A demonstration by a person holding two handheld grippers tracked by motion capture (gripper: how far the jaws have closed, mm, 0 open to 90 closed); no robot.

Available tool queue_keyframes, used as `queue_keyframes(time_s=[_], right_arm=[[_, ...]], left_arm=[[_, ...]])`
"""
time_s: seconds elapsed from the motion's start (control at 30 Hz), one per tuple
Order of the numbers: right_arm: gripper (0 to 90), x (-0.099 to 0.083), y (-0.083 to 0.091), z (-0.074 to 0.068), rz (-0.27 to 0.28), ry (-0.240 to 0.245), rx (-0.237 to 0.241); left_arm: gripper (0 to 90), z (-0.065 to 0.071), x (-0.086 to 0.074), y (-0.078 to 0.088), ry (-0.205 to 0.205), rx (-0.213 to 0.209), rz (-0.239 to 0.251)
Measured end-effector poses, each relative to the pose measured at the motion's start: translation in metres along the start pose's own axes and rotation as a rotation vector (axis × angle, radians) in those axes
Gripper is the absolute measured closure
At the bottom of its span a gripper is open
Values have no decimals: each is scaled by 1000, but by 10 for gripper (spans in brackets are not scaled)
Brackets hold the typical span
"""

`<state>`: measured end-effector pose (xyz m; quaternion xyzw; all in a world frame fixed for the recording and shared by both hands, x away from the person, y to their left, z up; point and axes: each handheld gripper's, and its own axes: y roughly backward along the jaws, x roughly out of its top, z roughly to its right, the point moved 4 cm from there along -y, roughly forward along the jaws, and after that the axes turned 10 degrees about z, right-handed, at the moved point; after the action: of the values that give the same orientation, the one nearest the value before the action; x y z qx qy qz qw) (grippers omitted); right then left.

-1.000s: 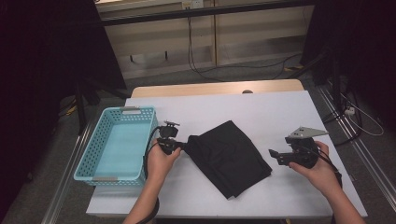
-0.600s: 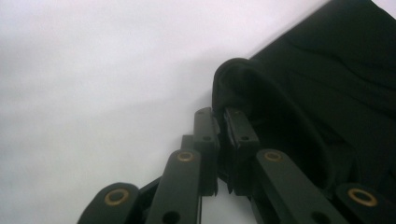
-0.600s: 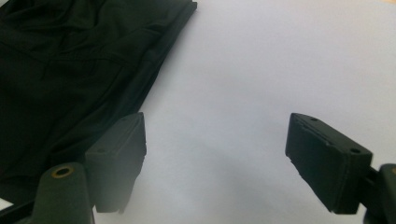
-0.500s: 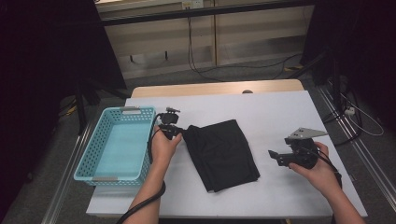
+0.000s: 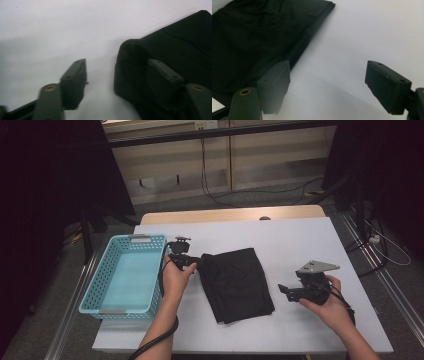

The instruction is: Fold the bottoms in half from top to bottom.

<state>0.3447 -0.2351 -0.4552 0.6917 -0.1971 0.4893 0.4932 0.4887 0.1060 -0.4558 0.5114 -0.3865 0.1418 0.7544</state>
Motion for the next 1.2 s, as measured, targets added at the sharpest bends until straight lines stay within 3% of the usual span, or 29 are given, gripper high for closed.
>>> queue_keyframes(time_s=[0.2, 0.43, 0.5, 0.57, 0.63, 0.77, 0.9, 1.2], right_arm=[[188, 0, -18, -30, -21, -6, 23], [208, -2, -35, -52, -48, -8, 34], [240, -6, -39, -53, -73, 12, 15], [266, -11, -40, -53, -99, -22, 14], [288, -16, -39, -51, -76, -67, 18], [314, -20, -36, -53, -55, -53, 5], [342, -21, -35, -55, -44, -74, -3], [550, -20, -35, -64, -31, -123, -25]], left_arm=[[212, 2, -9, 5, -39, 0, -9], [177, 2, -18, 16, -66, -5, -4], [174, 3, -20, 18, -69, -9, -2], [172, 3, -22, 19, -73, -11, -6], [170, 2, -23, 20, -78, -8, -12], [162, 3, -23, 21, -73, -19, -1], [162, 5, -26, 22, -82, -21, -6], [155, 5, -19, 29, -77, -29, 25]])
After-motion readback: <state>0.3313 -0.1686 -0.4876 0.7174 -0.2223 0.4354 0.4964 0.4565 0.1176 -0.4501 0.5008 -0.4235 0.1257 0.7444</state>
